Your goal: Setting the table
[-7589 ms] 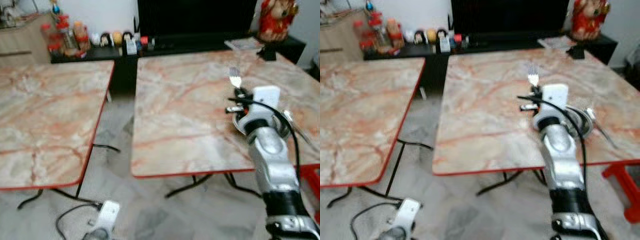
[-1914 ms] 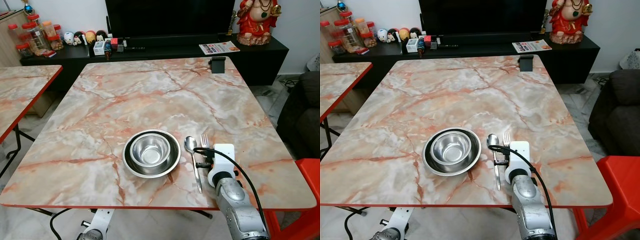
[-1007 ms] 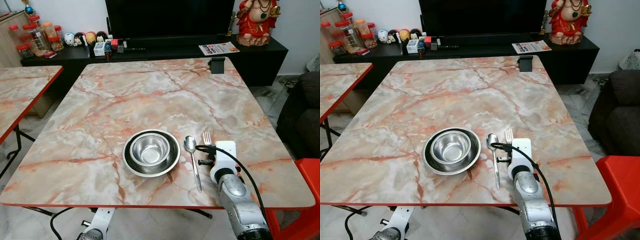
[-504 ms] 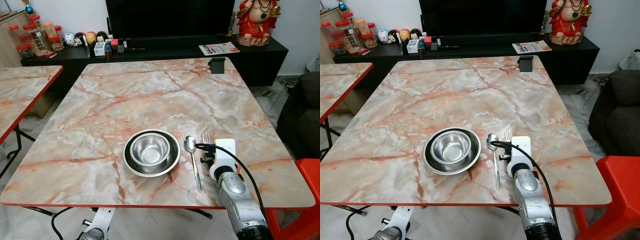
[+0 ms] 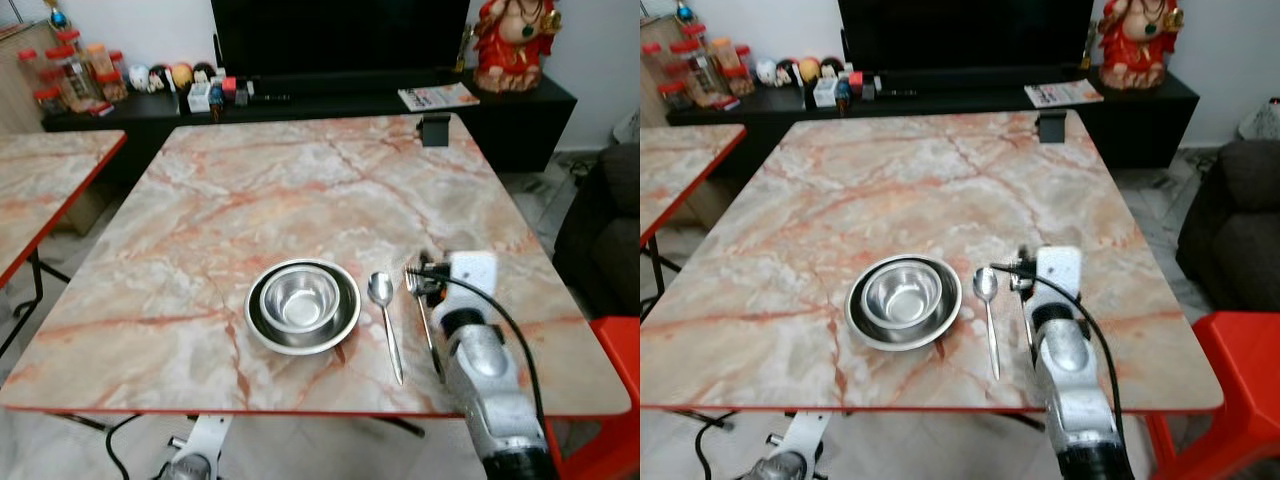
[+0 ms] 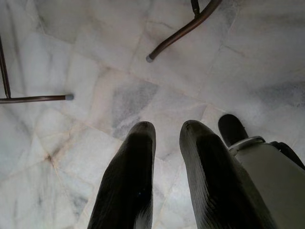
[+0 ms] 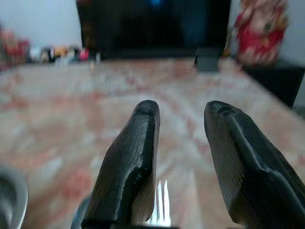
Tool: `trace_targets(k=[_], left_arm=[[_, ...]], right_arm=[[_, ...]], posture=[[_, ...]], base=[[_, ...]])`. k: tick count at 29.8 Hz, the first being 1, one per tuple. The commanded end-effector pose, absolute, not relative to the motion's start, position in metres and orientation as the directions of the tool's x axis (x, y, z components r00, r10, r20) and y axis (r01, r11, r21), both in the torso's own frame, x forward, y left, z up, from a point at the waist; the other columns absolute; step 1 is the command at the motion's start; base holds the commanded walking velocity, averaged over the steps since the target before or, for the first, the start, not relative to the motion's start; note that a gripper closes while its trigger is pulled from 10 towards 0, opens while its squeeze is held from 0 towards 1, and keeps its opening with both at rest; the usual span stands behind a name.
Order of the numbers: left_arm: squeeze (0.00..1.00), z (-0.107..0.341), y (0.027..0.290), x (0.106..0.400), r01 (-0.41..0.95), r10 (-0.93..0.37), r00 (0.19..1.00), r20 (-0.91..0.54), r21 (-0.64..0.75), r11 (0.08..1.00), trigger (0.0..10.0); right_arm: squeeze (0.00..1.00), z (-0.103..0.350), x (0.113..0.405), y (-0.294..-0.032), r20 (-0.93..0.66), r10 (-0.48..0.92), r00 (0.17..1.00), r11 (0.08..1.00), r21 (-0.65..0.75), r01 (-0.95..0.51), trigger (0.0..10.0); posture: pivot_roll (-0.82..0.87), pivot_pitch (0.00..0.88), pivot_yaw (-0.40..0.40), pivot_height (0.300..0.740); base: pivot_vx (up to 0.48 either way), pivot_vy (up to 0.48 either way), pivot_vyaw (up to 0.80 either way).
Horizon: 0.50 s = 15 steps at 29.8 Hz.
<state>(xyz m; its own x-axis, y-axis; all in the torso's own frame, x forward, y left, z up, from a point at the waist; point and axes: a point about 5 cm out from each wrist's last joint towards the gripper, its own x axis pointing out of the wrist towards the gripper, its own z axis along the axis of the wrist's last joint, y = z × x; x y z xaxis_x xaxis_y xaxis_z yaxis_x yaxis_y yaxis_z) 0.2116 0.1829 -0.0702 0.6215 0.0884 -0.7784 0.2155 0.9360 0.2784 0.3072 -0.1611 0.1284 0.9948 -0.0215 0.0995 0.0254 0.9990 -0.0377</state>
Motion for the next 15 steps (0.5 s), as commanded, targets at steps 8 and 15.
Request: trace_targets(k=[8, 15], left_arm=[[0.0, -0.066, 0.181, 0.219, 0.175, 0.088, 0.648, -0.756, 0.261, 0.949, 10.0], [0.0, -0.067, 0.182, 0.217, 0.166, 0.092, 0.646, -0.758, 0.257, 0.952, 10.0]], right_arm=[[0.0, 0.156, 0.309, -0.17, 0.265, -0.096, 0.959, 0.995, 0.011, 0.097, 10.0], [0.0, 0.157, 0.31, -0.169, 0.276, -0.091, 0.957, 0.996, 0.014, 0.091, 10.0]], posture=[[-0.1, 0.0, 0.06, 0.728], [-0.1, 0.0, 0.054, 0.728]], base=[[0.0, 0.0, 0.0], [0.0, -0.001, 0.0]])
